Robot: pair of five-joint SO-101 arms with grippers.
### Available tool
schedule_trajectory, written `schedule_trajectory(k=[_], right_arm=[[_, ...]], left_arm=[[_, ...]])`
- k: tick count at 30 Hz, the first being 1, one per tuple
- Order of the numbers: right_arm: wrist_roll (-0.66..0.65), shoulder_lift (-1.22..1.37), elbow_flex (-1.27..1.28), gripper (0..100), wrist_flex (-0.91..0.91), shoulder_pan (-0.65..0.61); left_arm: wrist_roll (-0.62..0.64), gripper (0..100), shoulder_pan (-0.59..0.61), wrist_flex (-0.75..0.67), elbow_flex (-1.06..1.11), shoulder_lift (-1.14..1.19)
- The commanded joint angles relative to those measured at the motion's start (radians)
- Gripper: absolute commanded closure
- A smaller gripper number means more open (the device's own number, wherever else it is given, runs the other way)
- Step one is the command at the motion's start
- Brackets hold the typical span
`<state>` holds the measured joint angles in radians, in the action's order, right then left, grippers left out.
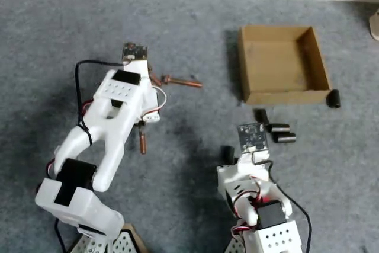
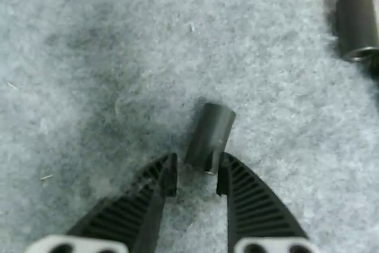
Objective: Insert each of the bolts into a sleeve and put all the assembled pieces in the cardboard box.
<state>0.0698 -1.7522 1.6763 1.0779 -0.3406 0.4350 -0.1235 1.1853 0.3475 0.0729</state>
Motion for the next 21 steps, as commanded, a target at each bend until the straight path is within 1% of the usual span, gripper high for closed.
schedule_trajectory(k=[1, 4, 6, 9, 14, 21], right_arm=[[0.008, -0.005, 0.091, 89.2, 0.007, -0.008], [0.031, 0.015, 0.044, 89.2, 0.012, -0.008], [0.044, 0.081, -0.013, 89.2, 0.022, -0.008], [0.049, 0.260, -0.101, 89.2, 0.021, -0.008], [0.052, 0.575, -0.334, 89.2, 0.022, -0.005], [0.133, 0.840, -0.634, 83.9, 0.030, -0.007]], left_arm=[[0.011, 99, 0.010, -0.015, -0.004, -0.050], [0.011, 99, 0.010, -0.015, -0.004, -0.050], [0.011, 99, 0.010, -0.015, -0.004, -0.050], [0.011, 99, 0.010, -0.015, -0.002, -0.050], [0.011, 99, 0.010, -0.014, -0.002, -0.050], [0.011, 99, 0.010, -0.011, -0.002, -0.050]])
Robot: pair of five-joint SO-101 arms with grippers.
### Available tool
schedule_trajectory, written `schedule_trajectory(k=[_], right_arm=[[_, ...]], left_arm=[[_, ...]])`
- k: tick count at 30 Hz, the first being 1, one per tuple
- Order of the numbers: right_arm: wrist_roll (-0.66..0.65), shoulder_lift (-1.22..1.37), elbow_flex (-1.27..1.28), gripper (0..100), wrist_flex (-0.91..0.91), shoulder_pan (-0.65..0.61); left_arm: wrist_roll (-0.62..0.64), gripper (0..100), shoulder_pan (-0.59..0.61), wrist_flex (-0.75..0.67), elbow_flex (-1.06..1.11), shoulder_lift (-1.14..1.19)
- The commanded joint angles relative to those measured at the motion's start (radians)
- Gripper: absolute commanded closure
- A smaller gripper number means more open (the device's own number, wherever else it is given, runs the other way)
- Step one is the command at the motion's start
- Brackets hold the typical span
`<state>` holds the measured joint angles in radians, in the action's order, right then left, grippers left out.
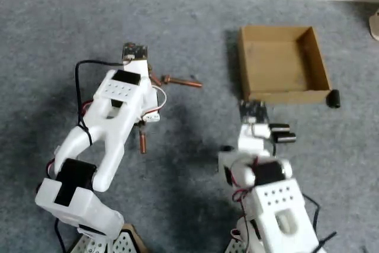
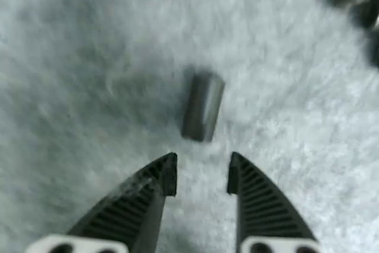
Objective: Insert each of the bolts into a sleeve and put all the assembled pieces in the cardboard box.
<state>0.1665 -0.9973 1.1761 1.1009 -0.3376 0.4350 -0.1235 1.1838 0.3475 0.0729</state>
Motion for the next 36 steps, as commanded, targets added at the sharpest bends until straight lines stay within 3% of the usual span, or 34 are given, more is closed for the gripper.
schedule_trajectory(k=[1, 11, 36], right_arm=[[0.057, 0.116, -0.162, 83.9, 0.005, -0.010], [0.181, 0.346, -0.226, 83.9, -0.001, -0.012], [0.172, 0.702, -0.219, 83.9, -0.340, -0.021]], left_arm=[[0.011, 99, 0.010, -0.009, -0.001, -0.050], [0.009, 99, 0.010, -0.011, -0.001, -0.050], [0.008, 99, 0.010, -0.011, 0.005, -0.050]])
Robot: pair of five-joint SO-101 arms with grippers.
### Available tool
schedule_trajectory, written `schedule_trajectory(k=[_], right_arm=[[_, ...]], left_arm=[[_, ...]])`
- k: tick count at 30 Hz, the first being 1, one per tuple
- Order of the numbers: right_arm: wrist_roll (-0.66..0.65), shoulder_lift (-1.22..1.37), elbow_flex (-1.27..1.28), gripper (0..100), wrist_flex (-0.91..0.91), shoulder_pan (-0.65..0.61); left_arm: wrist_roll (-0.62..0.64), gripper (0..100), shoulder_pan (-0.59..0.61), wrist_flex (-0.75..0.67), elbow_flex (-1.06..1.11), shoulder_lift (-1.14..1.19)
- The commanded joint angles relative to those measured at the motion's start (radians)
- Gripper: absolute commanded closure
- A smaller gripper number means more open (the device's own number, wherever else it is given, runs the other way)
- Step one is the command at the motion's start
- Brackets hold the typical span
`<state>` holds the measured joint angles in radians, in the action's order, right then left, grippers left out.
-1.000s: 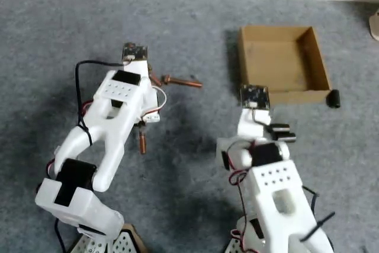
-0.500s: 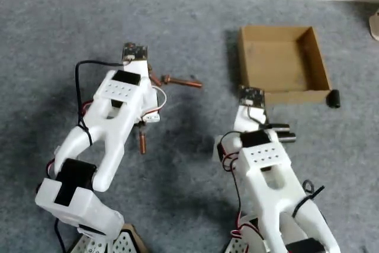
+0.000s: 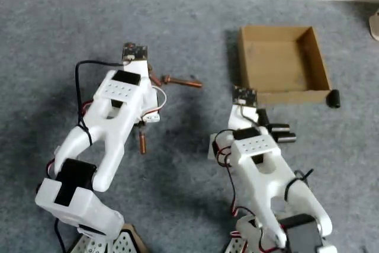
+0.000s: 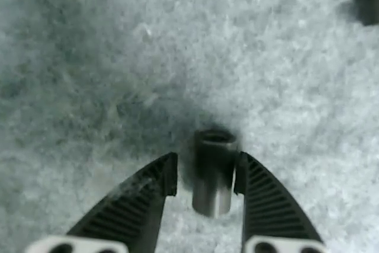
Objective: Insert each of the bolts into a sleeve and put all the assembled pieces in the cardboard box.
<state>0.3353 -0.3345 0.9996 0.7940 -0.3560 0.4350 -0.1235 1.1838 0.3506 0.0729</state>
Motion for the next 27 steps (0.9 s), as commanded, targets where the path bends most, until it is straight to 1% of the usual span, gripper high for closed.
schedule_trajectory(k=[1, 3, 4, 7, 9, 10, 13, 16, 19, 24, 27], right_arm=[[0.003, 0.059, -0.045, 84.0, -0.033, -0.002], [0.003, 0.097, -0.048, 84.1, -0.033, -0.002], [0.003, 0.110, -0.048, 85.8, -0.033, -0.002], [0.003, 0.131, -0.048, 99.8, -0.031, -0.001], [0.003, 0.131, -0.048, 98.1, -0.028, -0.001], [0.003, 0.130, -0.048, 99.8, -0.027, -0.001], [0.003, 0.101, -0.042, 99.4, -0.025, -0.008], [-0.011, 0.004, -0.041, 99.5, -0.025, -0.028], [-0.092, -0.142, -0.004, 99.5, -0.005, -0.064], [-0.167, -0.412, 0.125, 99.5, -0.005, -0.116], [-0.173, -0.555, 0.237, 99.5, -0.067, -0.117]], left_arm=[[0.008, 99, 0.010, -0.014, 0.007, -0.050], [0.008, 99, 0.008, -0.014, 0.010, -0.050], [0.008, 99, 0.007, -0.014, 0.010, -0.050], [0.008, 99, 0.005, -0.014, 0.012, -0.050], [0.008, 99, 0.005, -0.014, 0.012, -0.050], [0.008, 99, 0.005, -0.012, 0.012, -0.050], [0.006, 99, 0.005, -0.011, 0.012, -0.050], [0.006, 99, 0.004, -0.009, 0.012, -0.050], [0.006, 99, 0.004, -0.009, 0.012, -0.050], [0.006, 99, 0.004, -0.008, 0.012, -0.050], [0.006, 99, 0.002, -0.009, 0.013, -0.050]])
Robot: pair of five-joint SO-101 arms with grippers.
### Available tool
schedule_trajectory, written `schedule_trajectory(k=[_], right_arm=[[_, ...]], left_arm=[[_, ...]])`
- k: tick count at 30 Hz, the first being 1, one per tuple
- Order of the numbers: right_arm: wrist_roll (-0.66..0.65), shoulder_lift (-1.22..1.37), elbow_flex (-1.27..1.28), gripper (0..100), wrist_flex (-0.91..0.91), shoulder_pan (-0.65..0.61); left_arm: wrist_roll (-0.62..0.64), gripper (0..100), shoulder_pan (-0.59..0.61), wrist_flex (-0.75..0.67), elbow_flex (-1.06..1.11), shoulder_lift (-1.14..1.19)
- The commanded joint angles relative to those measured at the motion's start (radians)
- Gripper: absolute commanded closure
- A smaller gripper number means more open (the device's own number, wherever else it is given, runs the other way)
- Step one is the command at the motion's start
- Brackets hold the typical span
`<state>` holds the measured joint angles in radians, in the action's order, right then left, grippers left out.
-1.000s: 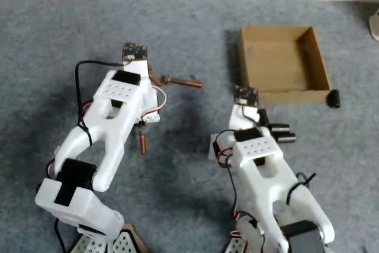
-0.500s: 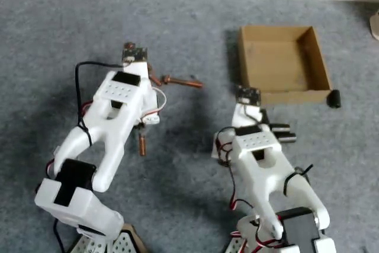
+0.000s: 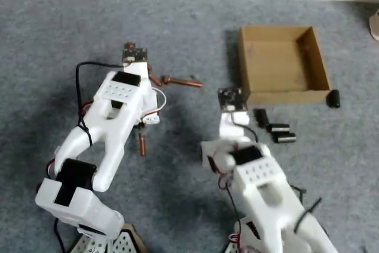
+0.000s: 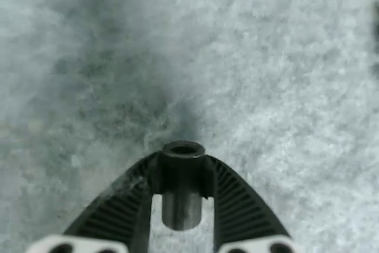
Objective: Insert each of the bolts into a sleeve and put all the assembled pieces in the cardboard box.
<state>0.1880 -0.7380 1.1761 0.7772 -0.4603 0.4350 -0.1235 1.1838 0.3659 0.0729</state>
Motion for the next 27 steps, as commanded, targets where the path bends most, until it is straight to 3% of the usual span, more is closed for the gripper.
schedule_trajectory(k=[1, 10, 19, 27], right_arm=[[-0.026, -0.199, 0.107, 99.5, -0.088, -0.008], [-0.021, -0.708, 0.596, 99.5, -0.518, 0.002], [-0.020, -1.113, 0.641, 99.5, -0.185, 0.036], [-0.020, -1.075, 0.642, 99.5, -0.186, 0.036]], left_arm=[[0.006, 99, 0.002, -0.014, -0.002, -0.050], [0.006, 99, -0.025, -0.008, -0.002, -0.050], [0.003, 99, -0.127, -0.054, -0.070, -0.061], [0.003, 99, -0.145, -0.086, -0.225, -0.061]])
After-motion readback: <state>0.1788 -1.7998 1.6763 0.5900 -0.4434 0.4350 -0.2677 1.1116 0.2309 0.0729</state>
